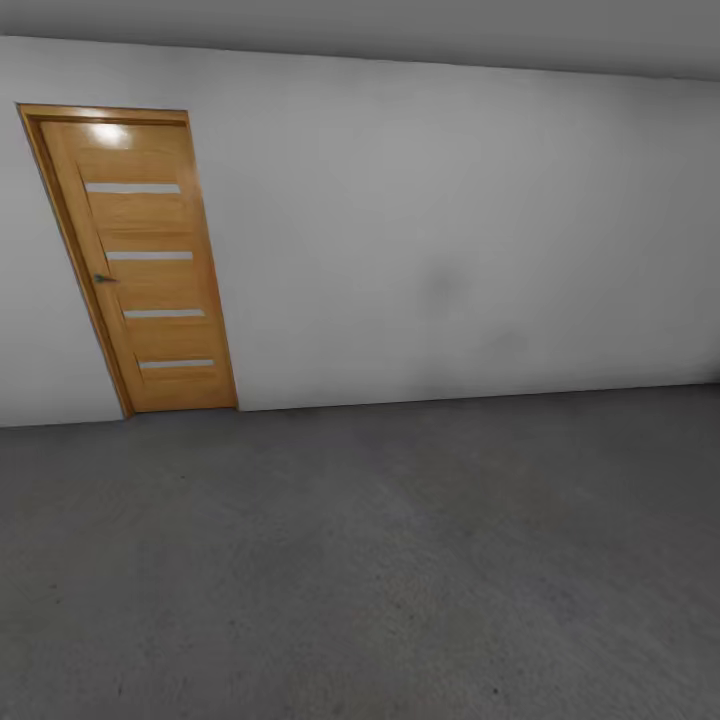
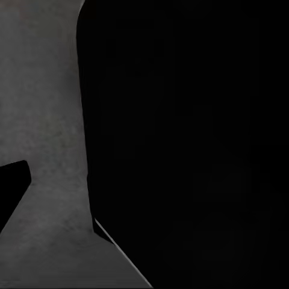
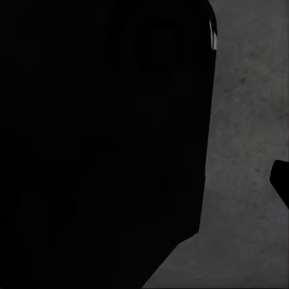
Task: Move the two storage containers from the living room to the garage. In the garage, place one container on the floor and stack the other container on top of it (either order is fine).
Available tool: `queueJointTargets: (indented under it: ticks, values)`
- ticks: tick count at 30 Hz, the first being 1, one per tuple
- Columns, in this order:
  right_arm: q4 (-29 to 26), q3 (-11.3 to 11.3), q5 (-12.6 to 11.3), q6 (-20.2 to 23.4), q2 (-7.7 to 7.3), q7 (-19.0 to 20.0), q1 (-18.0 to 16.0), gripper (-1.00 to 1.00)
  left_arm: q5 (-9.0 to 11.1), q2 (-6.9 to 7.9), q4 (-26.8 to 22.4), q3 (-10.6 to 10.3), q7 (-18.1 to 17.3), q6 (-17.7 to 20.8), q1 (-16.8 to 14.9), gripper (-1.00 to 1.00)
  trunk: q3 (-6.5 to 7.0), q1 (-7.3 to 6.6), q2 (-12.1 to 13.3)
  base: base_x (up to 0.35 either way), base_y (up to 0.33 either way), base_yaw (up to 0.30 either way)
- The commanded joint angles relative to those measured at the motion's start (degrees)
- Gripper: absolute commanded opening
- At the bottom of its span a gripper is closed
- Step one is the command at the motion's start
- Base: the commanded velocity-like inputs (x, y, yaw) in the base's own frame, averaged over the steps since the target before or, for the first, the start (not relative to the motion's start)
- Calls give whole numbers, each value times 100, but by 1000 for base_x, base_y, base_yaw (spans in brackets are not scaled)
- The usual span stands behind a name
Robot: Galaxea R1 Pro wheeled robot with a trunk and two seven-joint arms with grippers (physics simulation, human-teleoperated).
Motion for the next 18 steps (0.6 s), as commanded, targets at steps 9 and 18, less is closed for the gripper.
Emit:
queueJointTargets:
  ticks: [9, 18]
  values:
    - [-77, 123, 190, -243, -11, 7, -9, 100, 116, -94, -275, 94, -9, -70, -6, 100, -3, 0, -2, 0, 0, 0]
    - [-71, 129, 220, -316, 50, -5, -9, 100, 114, -105, -305, 88, -9, -70, -4, 100, -3, 0, -2, 0, 0, 23]
